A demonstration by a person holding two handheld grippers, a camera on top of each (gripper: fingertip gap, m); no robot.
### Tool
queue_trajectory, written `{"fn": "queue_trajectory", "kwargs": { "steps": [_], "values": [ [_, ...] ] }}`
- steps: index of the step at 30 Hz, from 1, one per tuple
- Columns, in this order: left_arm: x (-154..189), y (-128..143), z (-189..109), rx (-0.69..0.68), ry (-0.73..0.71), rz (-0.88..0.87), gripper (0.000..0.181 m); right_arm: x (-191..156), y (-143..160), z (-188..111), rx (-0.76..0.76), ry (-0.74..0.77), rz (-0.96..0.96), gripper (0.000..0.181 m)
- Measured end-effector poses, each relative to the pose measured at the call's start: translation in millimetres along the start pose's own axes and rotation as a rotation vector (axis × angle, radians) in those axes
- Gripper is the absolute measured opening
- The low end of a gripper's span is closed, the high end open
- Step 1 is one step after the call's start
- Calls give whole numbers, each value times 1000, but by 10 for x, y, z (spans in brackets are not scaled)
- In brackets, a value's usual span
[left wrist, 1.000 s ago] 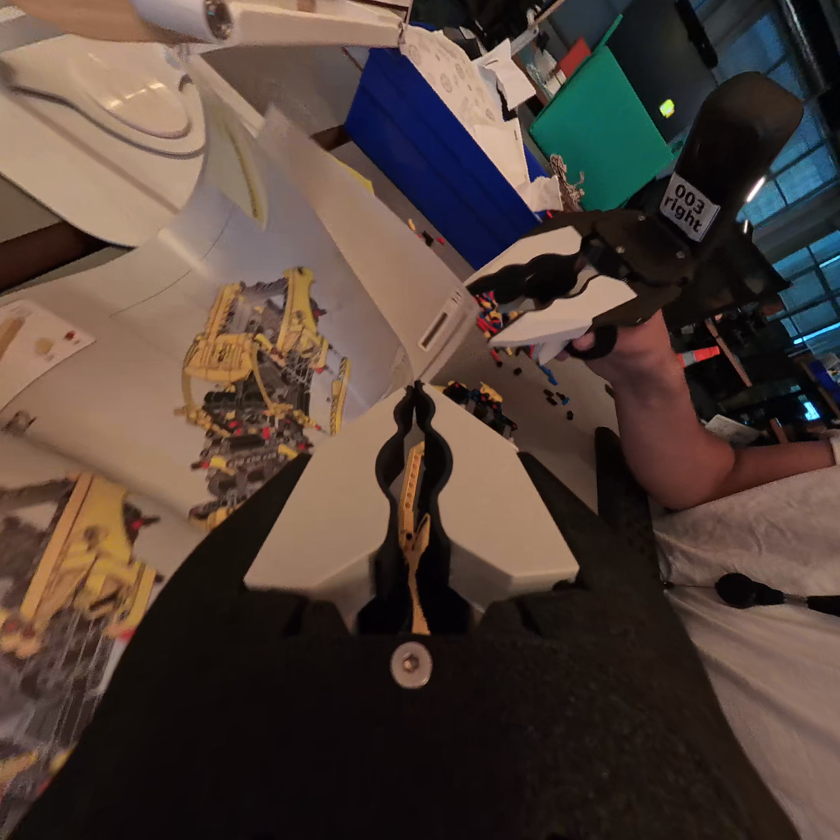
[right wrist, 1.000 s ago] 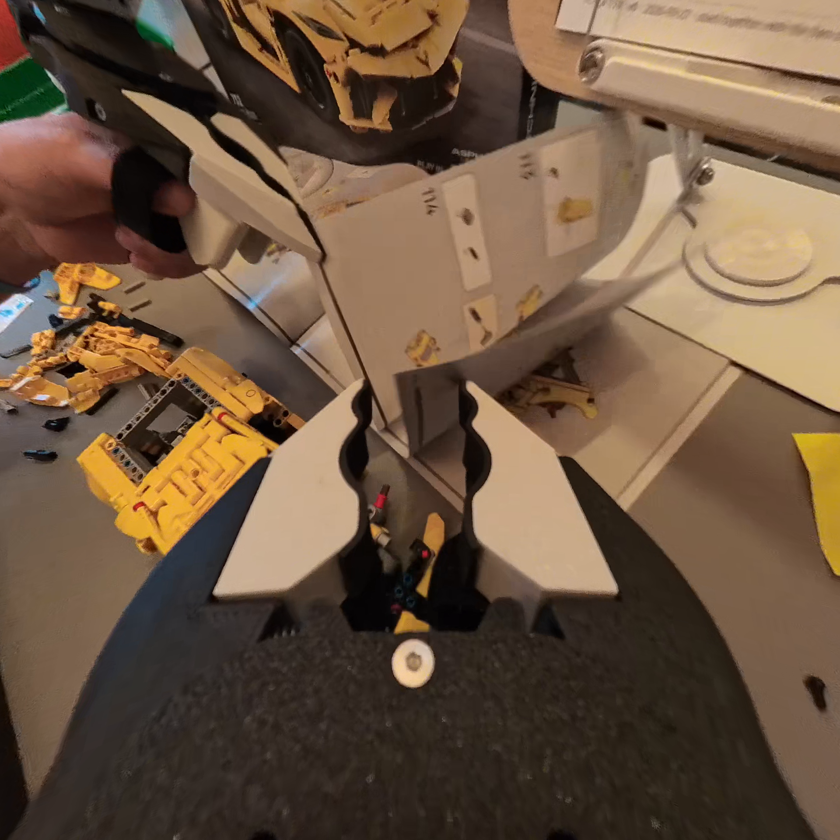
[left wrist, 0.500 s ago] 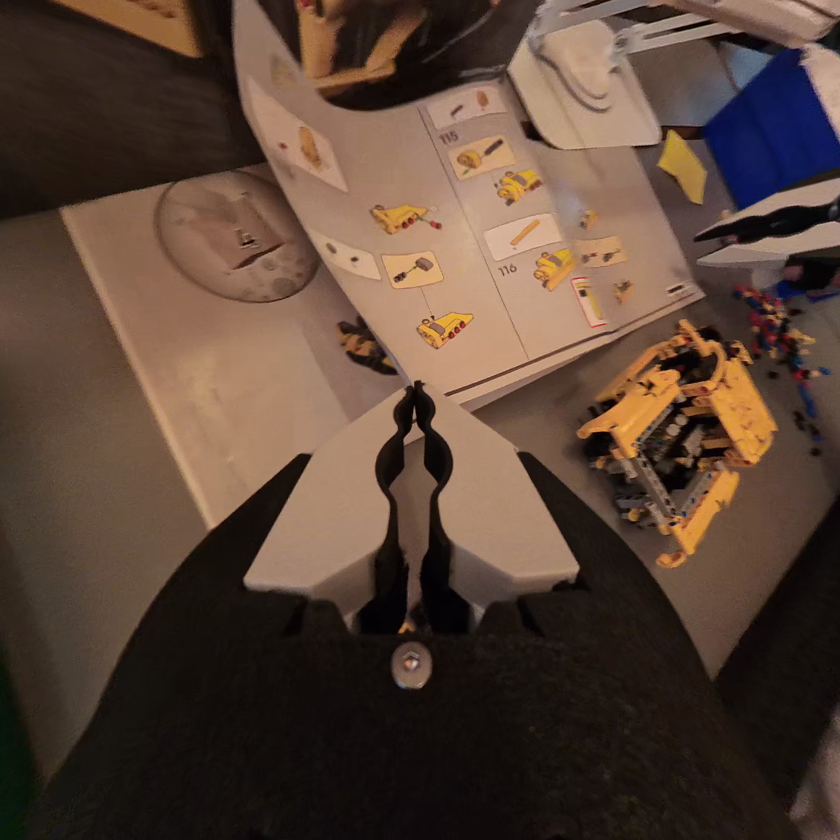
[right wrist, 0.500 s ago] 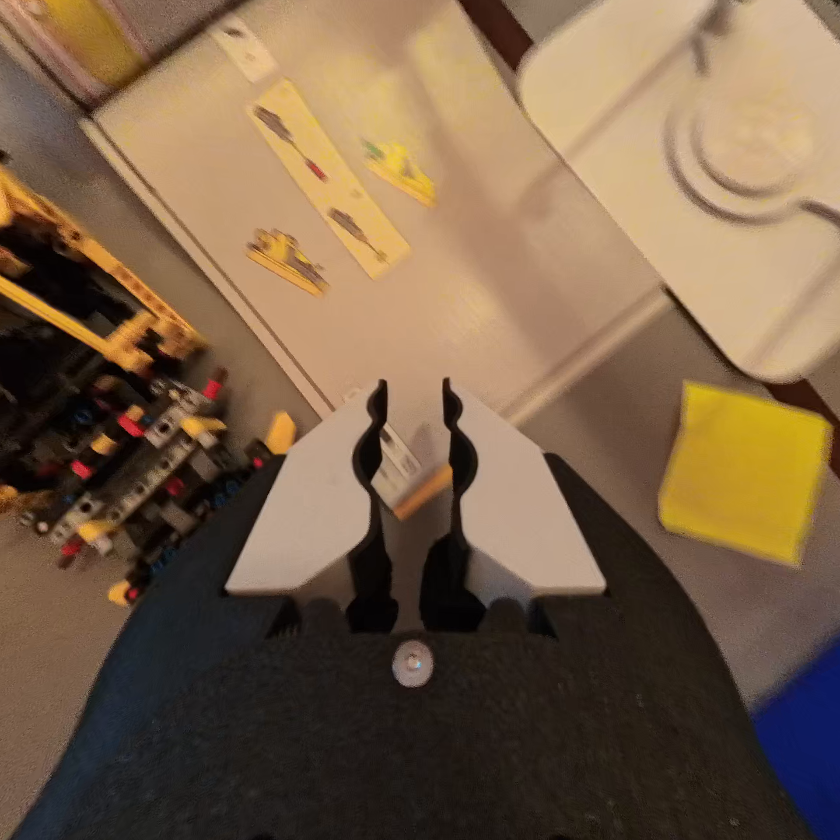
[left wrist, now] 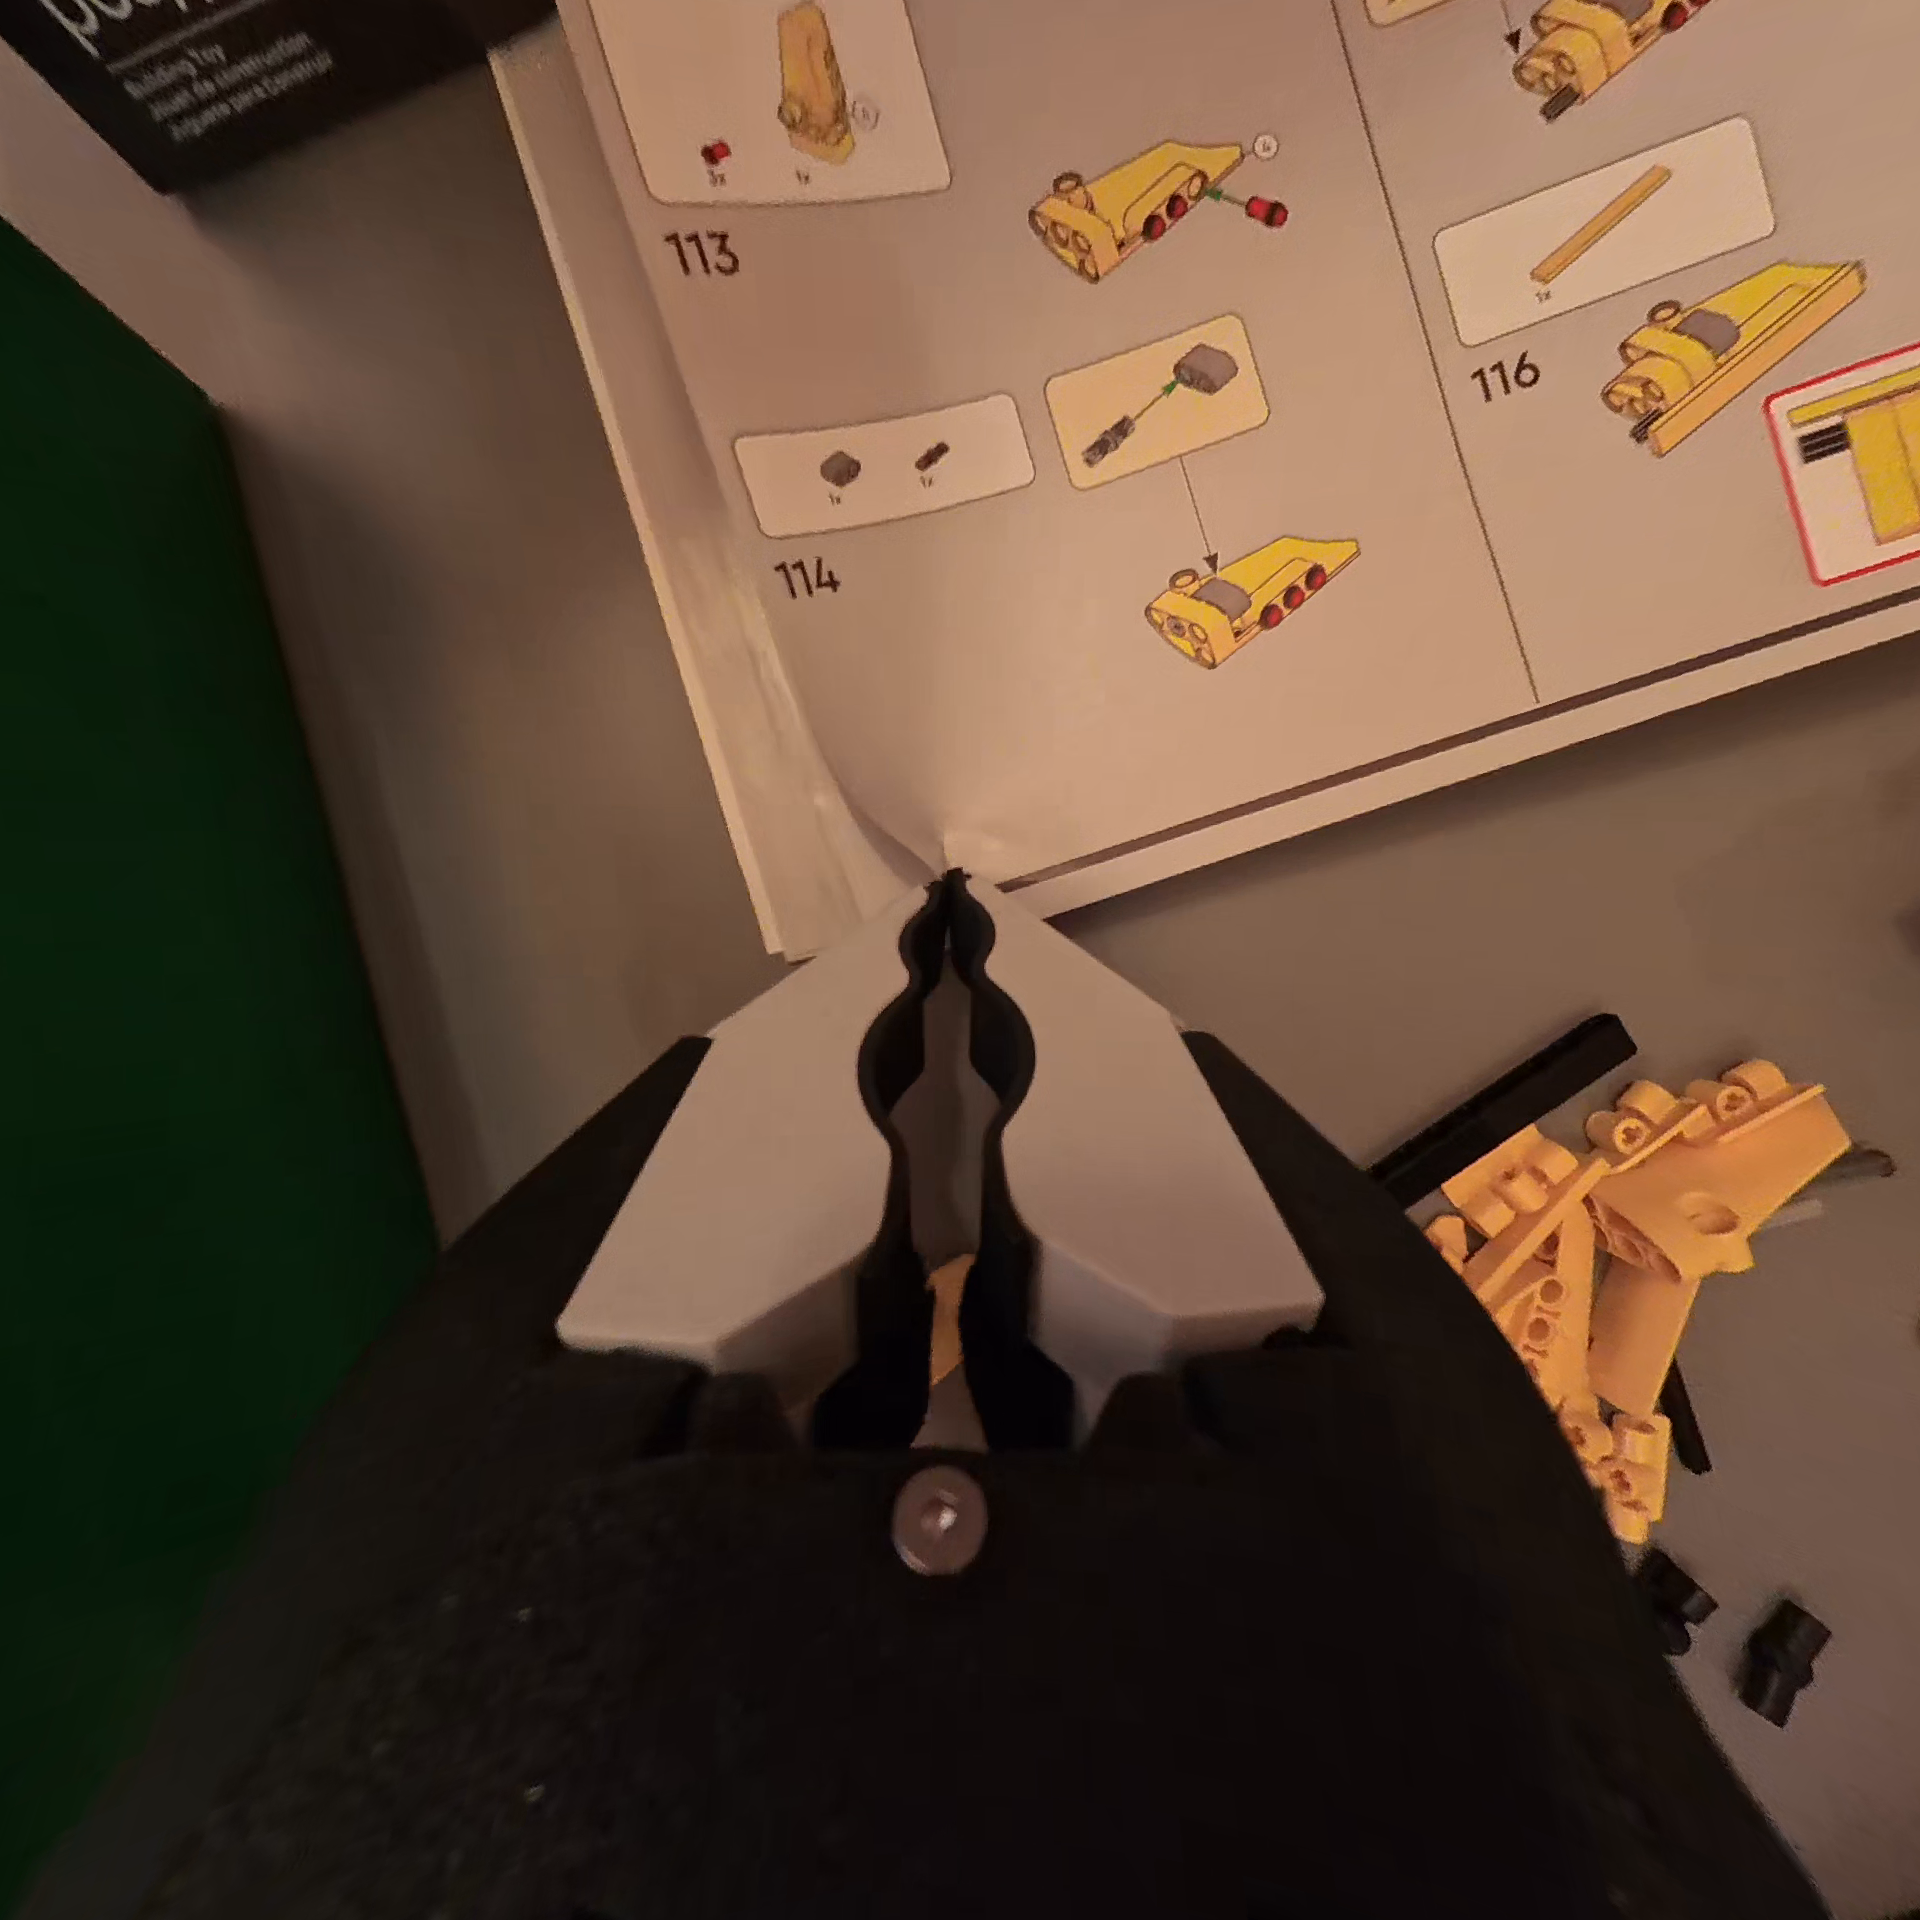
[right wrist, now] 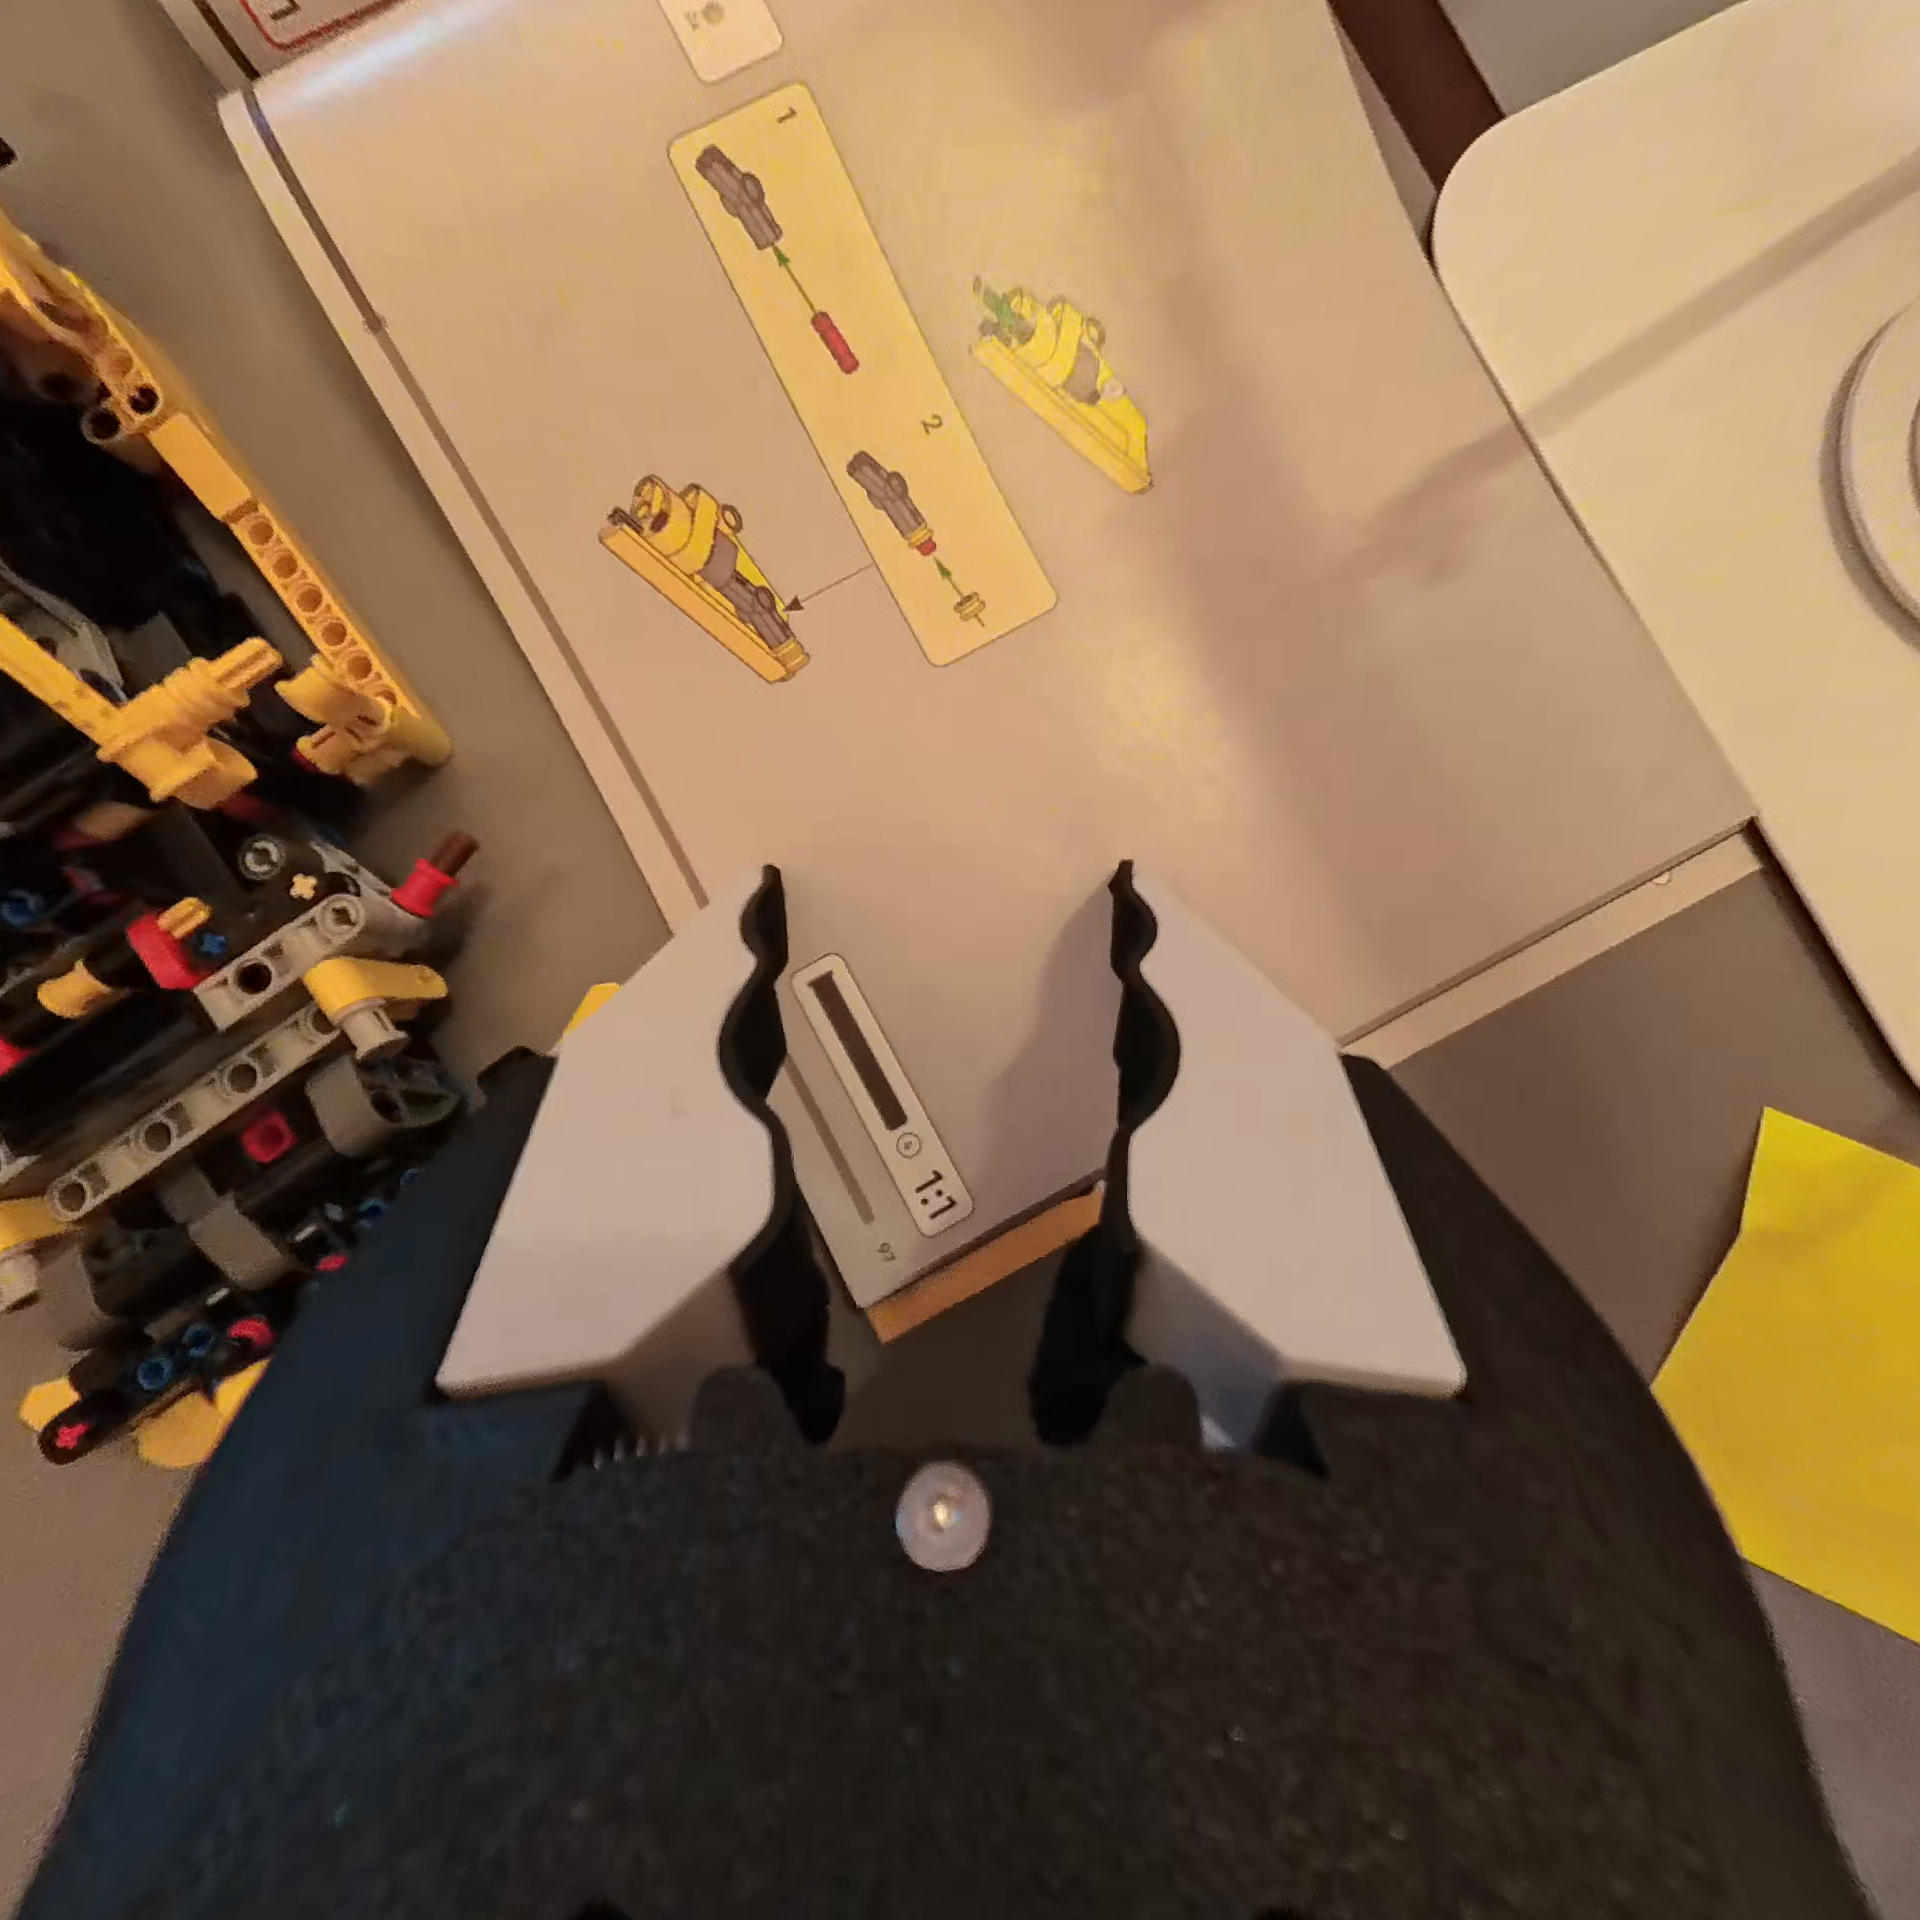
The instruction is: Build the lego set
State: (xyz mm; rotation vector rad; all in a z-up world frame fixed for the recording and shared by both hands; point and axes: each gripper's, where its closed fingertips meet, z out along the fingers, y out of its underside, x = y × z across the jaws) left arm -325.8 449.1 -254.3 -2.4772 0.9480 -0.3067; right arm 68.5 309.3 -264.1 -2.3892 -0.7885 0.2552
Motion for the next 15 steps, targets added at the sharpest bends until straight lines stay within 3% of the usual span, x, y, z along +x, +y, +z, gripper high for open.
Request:
{"fn": "queue_trajectory", "kwargs": {
  "steps": [3, 5, 7, 9, 11, 15],
  "values": [
    [9, 51, 6, -21, -12, -11, 0, -19, -110, -29, -120, 5, -55, 79],
    [-13, 64, 19, -27, -26, -8, 0, -252, -690, -49, 31, -83, -128, 80],
    [-13, 72, 30, -32, -20, -10, 0, -458, -1257, 23, 143, -130, -218, 92],
    [-14, 68, 28, -27, -10, -18, 0, -617, -1606, 270, 141, -151, -326, 108],
    [-17, 65, 30, -23, -1, -27, 0, -690, -1810, 595, 101, -174, -403, 110],
    [-47, 63, 30, -16, 1, -29, 0, -728, -1833, 1178, -34, -279, -399, 110]
  ]
}}
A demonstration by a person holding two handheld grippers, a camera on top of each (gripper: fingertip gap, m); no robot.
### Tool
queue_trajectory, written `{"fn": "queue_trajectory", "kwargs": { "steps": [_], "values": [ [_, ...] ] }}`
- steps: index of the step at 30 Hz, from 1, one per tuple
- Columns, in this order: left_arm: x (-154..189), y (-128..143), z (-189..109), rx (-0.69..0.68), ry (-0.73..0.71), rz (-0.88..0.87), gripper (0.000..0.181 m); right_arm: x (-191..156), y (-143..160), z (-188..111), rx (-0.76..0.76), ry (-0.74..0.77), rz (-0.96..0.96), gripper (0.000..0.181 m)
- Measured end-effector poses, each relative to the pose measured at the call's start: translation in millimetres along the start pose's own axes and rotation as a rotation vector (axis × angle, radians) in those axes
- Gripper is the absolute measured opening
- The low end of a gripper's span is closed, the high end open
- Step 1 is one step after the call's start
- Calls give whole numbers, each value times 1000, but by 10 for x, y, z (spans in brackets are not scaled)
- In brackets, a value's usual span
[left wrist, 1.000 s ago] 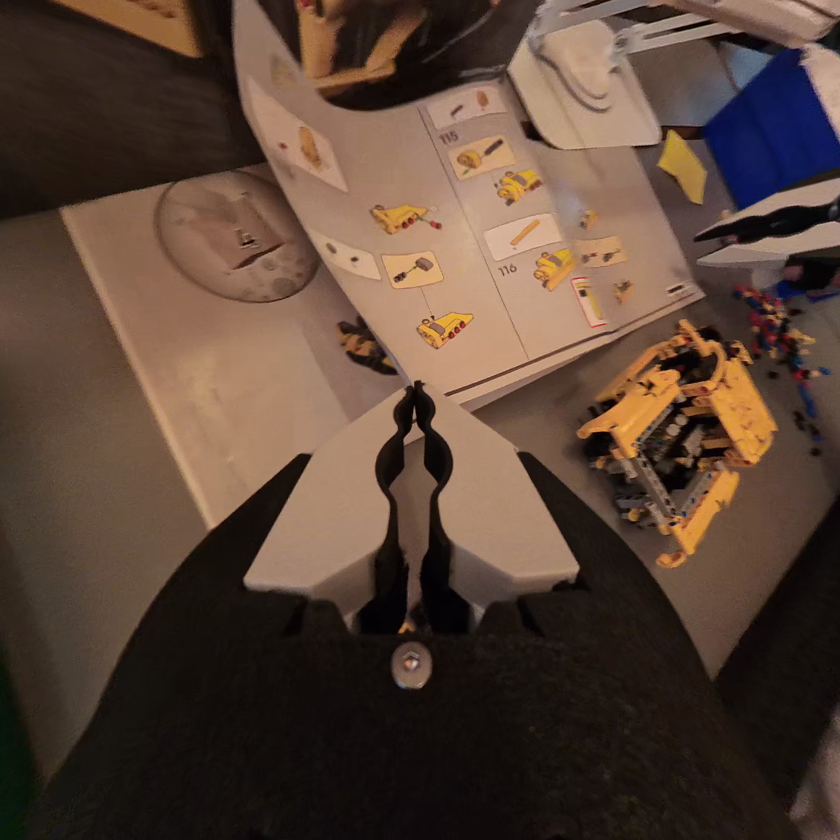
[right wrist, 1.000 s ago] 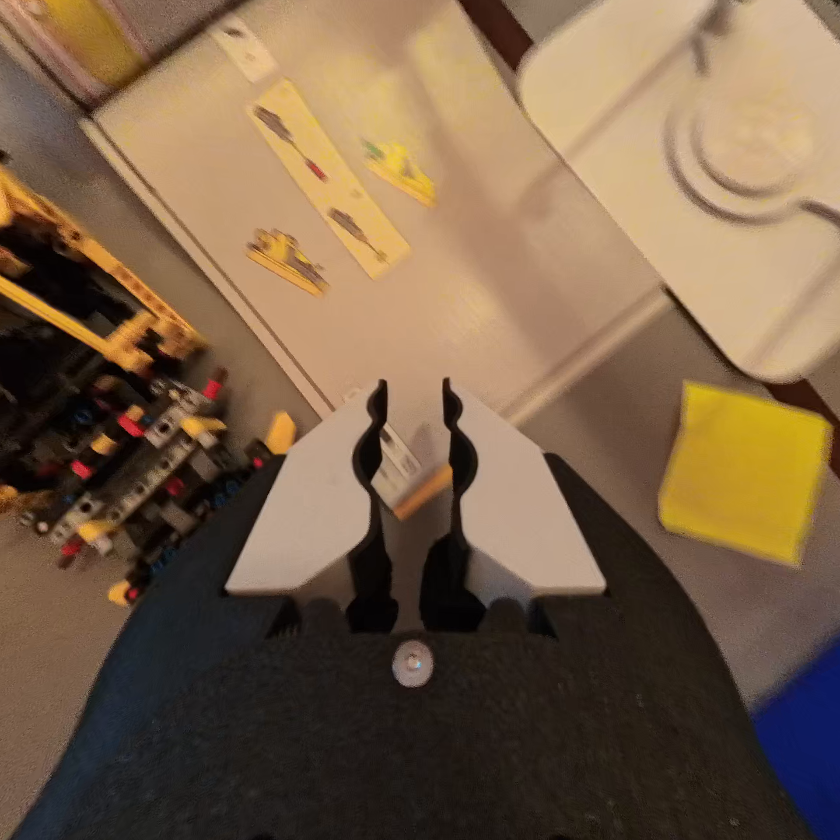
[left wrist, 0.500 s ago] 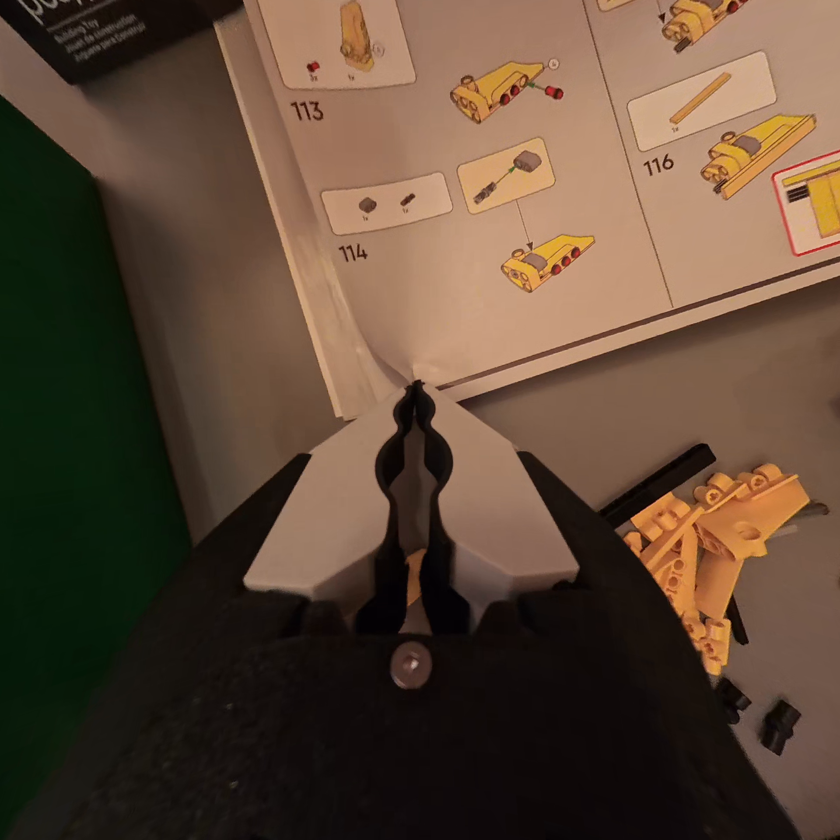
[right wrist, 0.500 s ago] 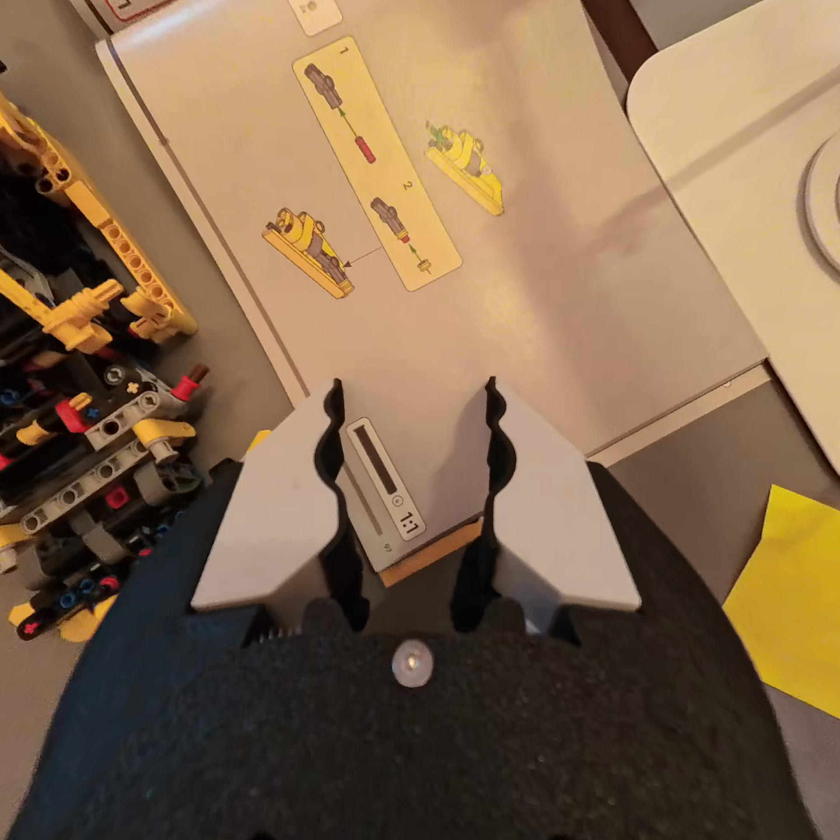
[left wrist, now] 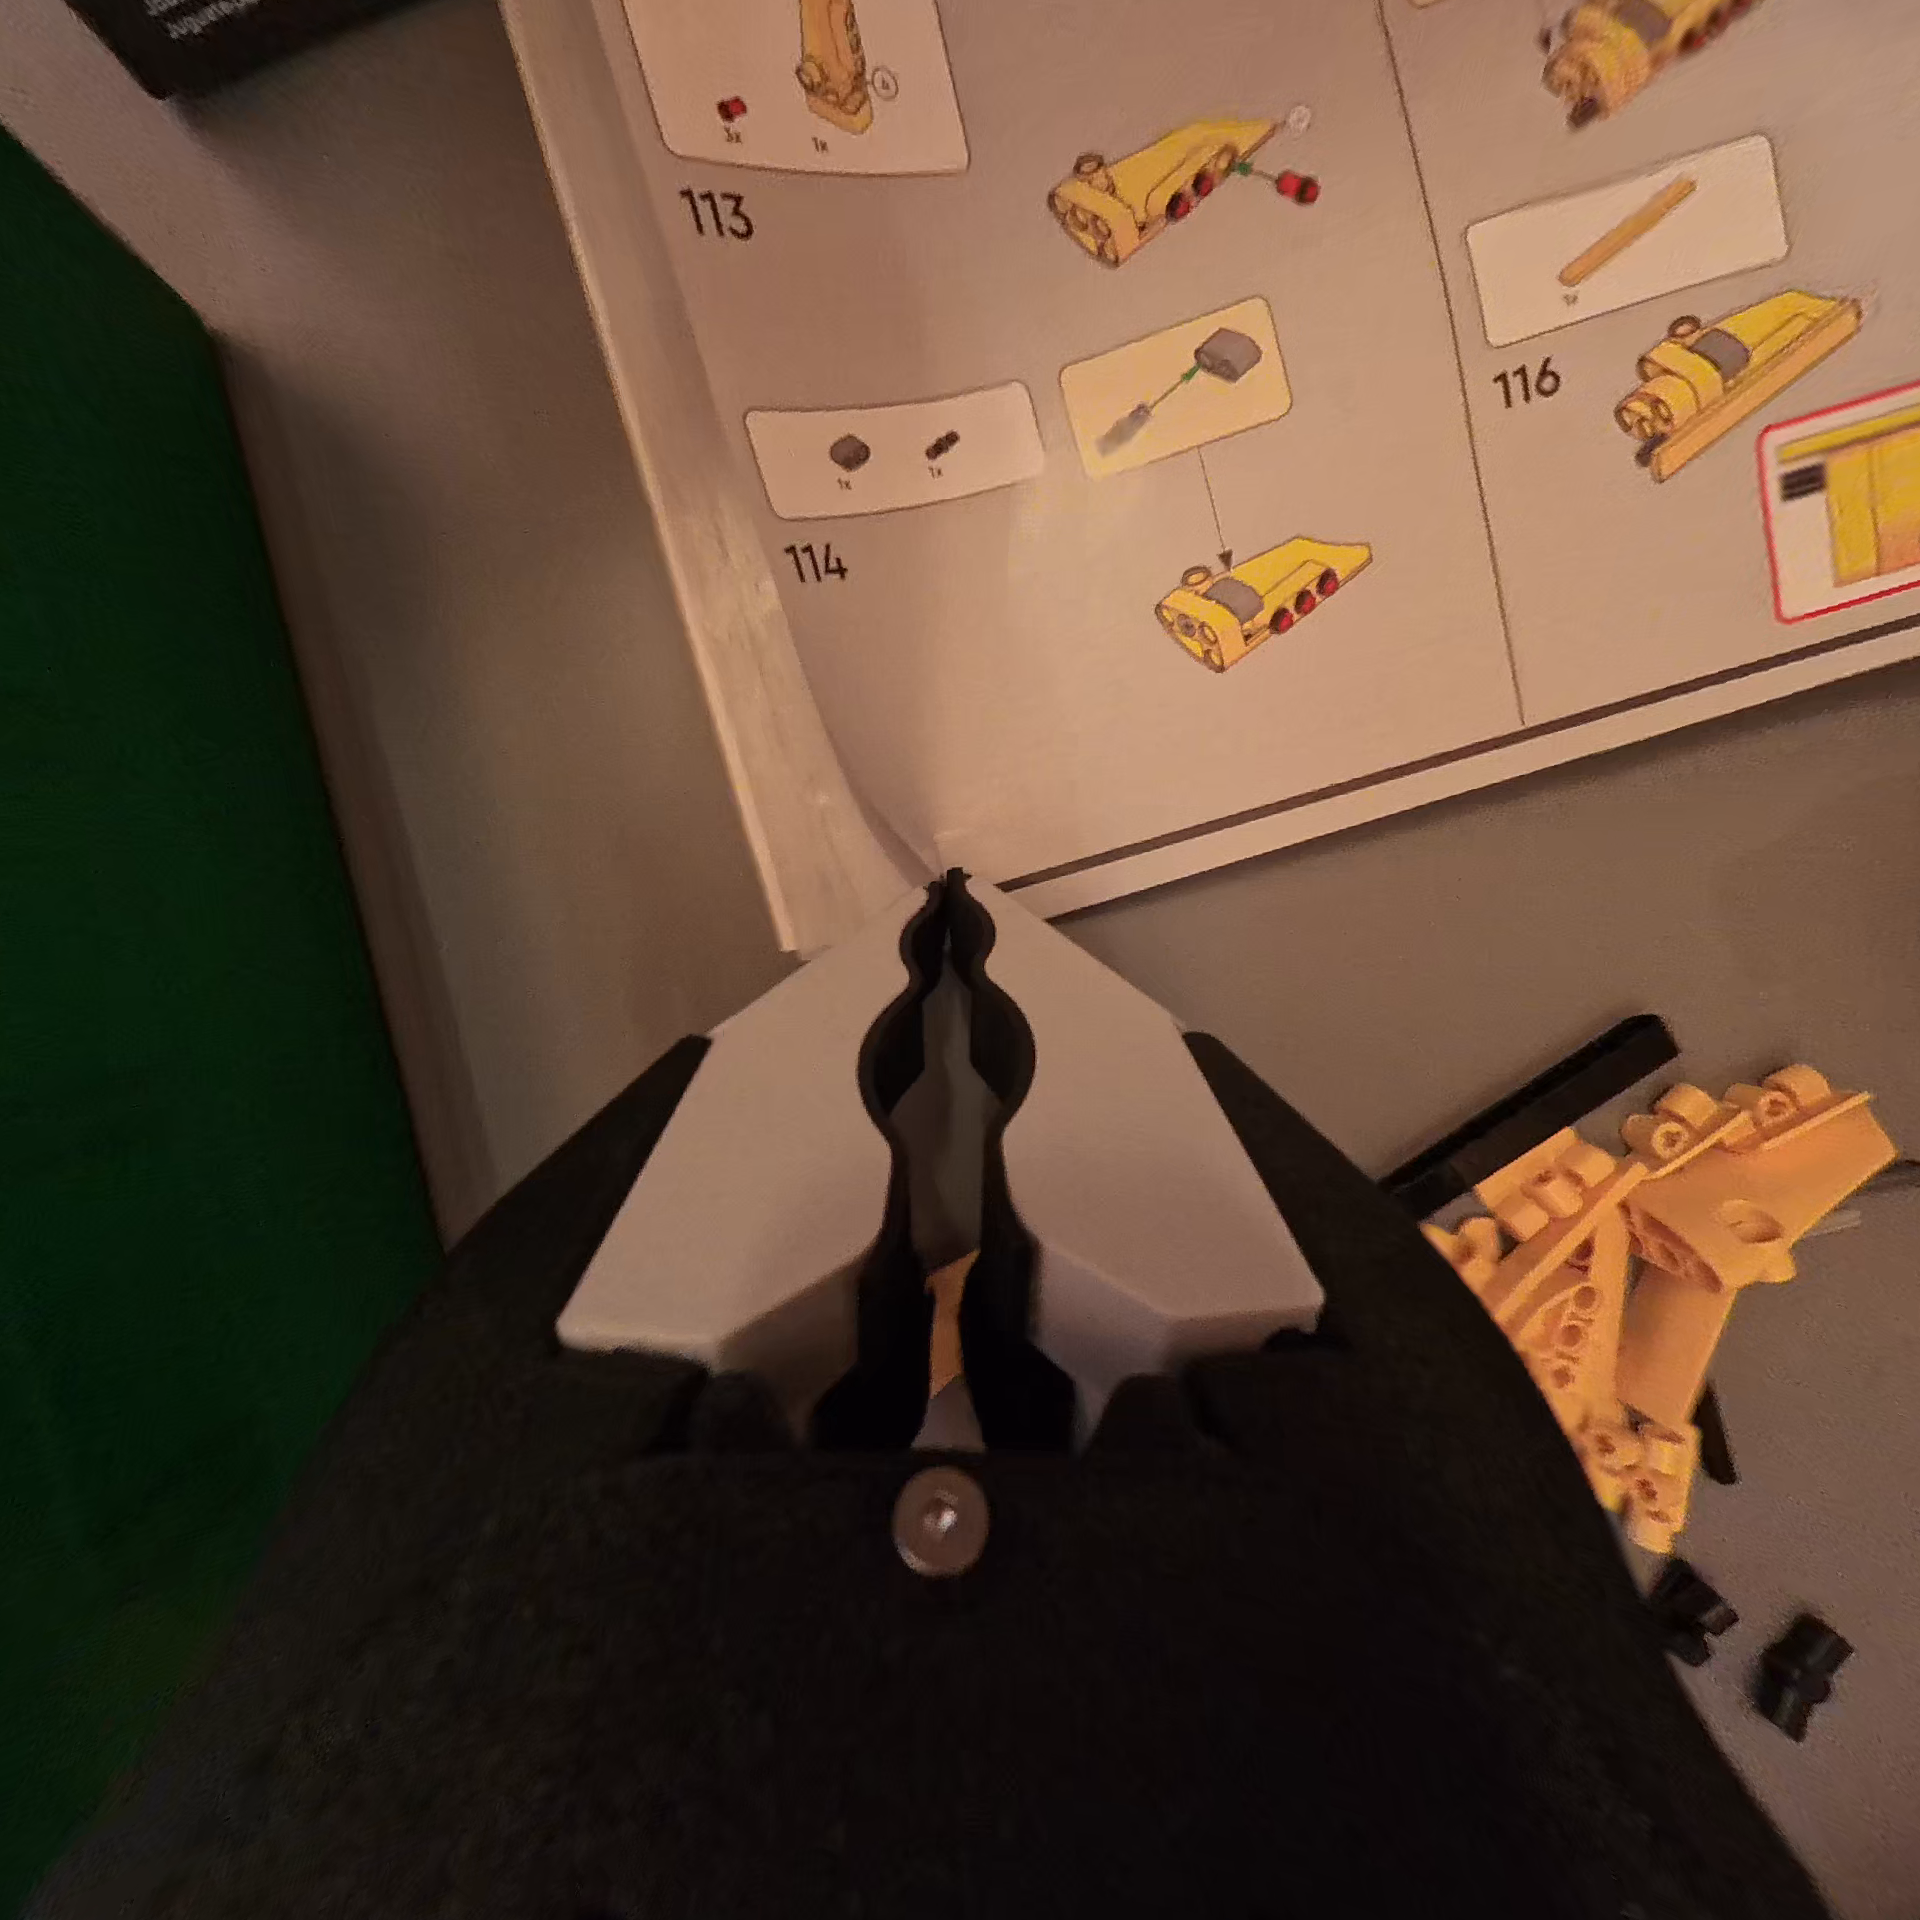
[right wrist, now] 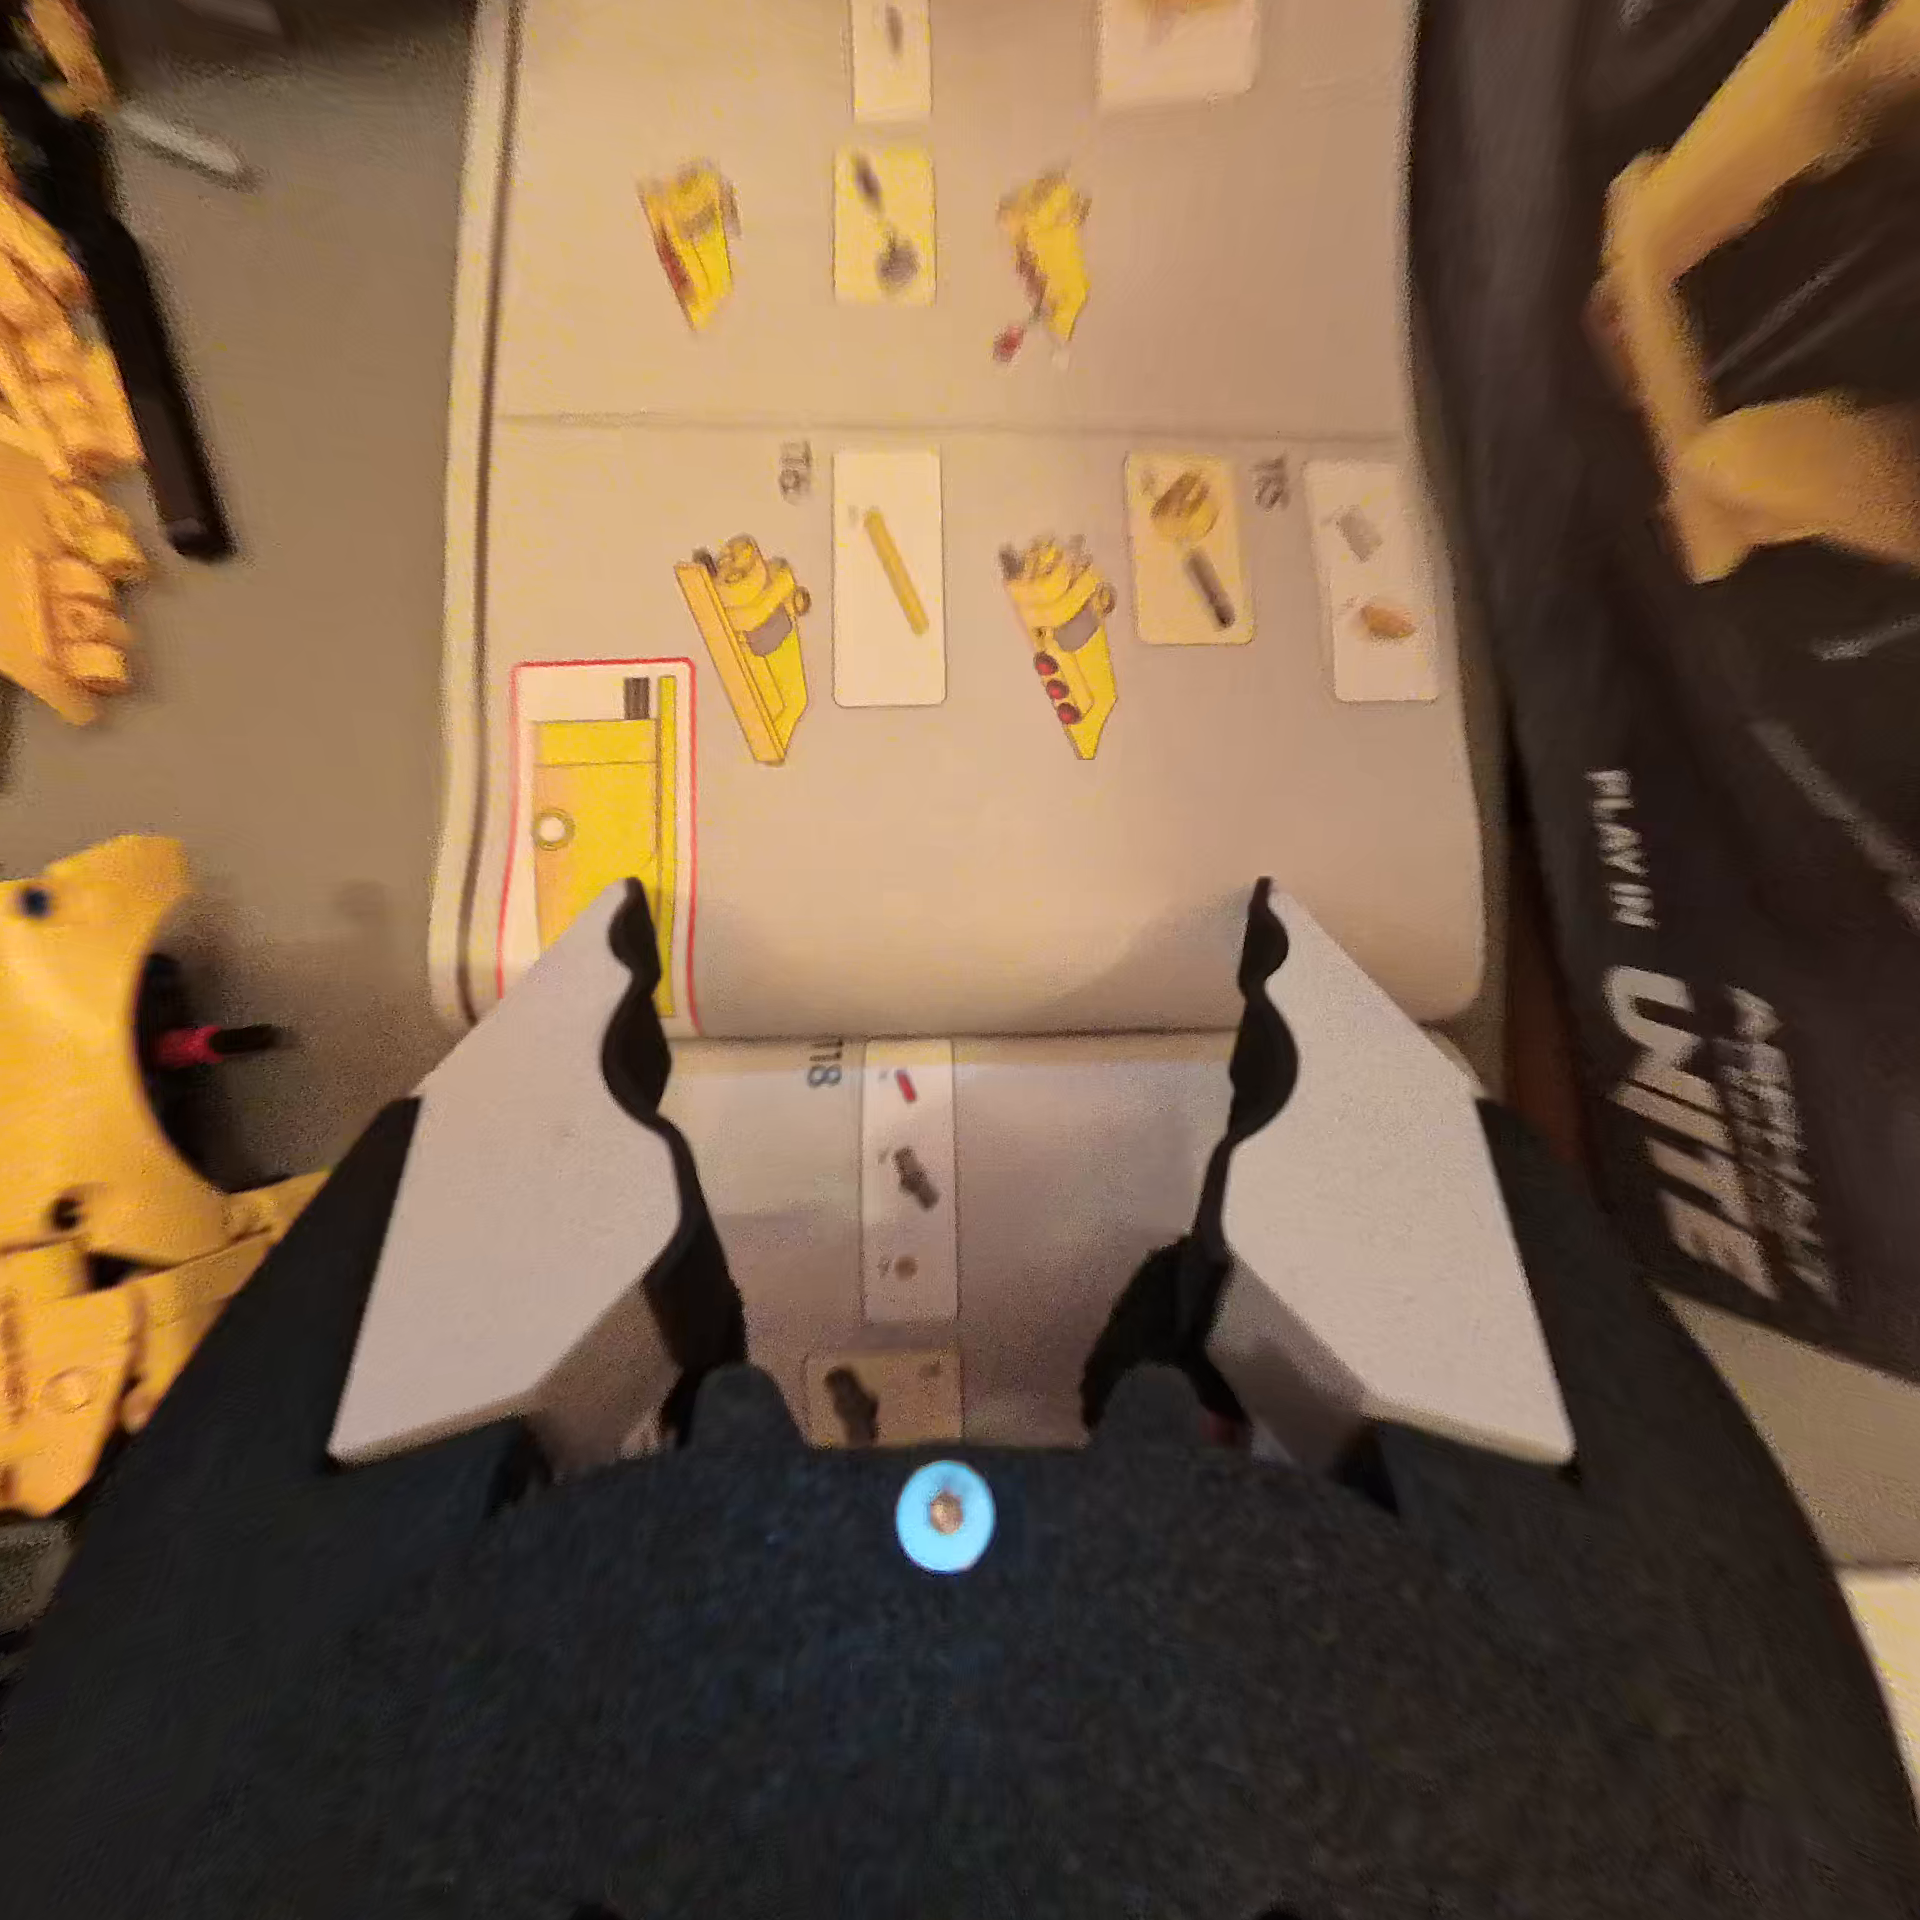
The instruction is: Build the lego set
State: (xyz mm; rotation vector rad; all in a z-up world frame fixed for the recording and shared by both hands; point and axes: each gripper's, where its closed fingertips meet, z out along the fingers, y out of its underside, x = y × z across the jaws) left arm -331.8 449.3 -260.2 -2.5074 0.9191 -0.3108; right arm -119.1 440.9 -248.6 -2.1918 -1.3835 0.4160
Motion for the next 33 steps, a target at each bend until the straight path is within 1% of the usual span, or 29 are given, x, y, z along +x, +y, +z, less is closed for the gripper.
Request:
{"fn": "queue_trajectory", "kwargs": {
  "steps": [2, 3, 6, 8, 10, 12, 14, 15, 17, 19, 21, 23, 25, 26, 29, 31, 33],
  "values": [
    [-68, 14, -19, -1, -28, 11, 0, -12, 5, 137, -2, -38, 23, 109],
    [-73, 13, -34, 6, -21, 10, 0, -15, 28, 170, -25, -35, 14, 110],
    [-57, -46, -140, 57, 23, -12, 14, -20, 51, 189, -72, -29, 1, 110],
    [-60, -145, -239, 111, 52, -28, 22, -47, 96, 163, -81, -42, -21, 111],
    [-22, -273, -299, 171, 99, -36, 27, -77, 157, 119, -82, -67, -46, 111],
    [138, -391, -287, 210, 172, -22, 28, -89, 198, 89, -75, -81, -68, 110],
    [373, -461, -214, 224, 223, 40, 25, -88, 194, 97, -73, -76, -72, 110],
    [419, -457, -141, 208, 202, 71, 19, -87, 190, 104, -72, -71, -73, 110],
    [351, -372, 25, 132, 94, 117, 8, -86, 194, 99, -54, -67, -70, 111],
    [254, -256, 129, 61, 10, 162, 0, -72, 201, 83, -28, -55, -58, 110],
    [225, -246, 153, 78, -8, 170, 0, -64, 164, 34, -1, -31, -59, 110],
    [236, -248, 157, 85, 12, 146, 0, -70, 122, -87, 6, -32, -51, 107],
    [236, -254, 161, 90, 12, 144, 0, -96, 88, -222, 44, -27, -45, 107],
    [235, -257, 162, 95, 12, 147, 0, -111, 117, -257, 43, -20, -46, 106],
    [214, -261, 165, 108, 19, 128, 0, -181, 375, -166, -56, -21, -47, 108],
    [192, -262, 163, 118, 26, 120, 0, -183, 362, -146, -20, -24, -25, 108],
    [174, -258, 159, 127, 51, 93, 0, -182, 364, -133, -29, -25, -24, 109]
  ]
}}
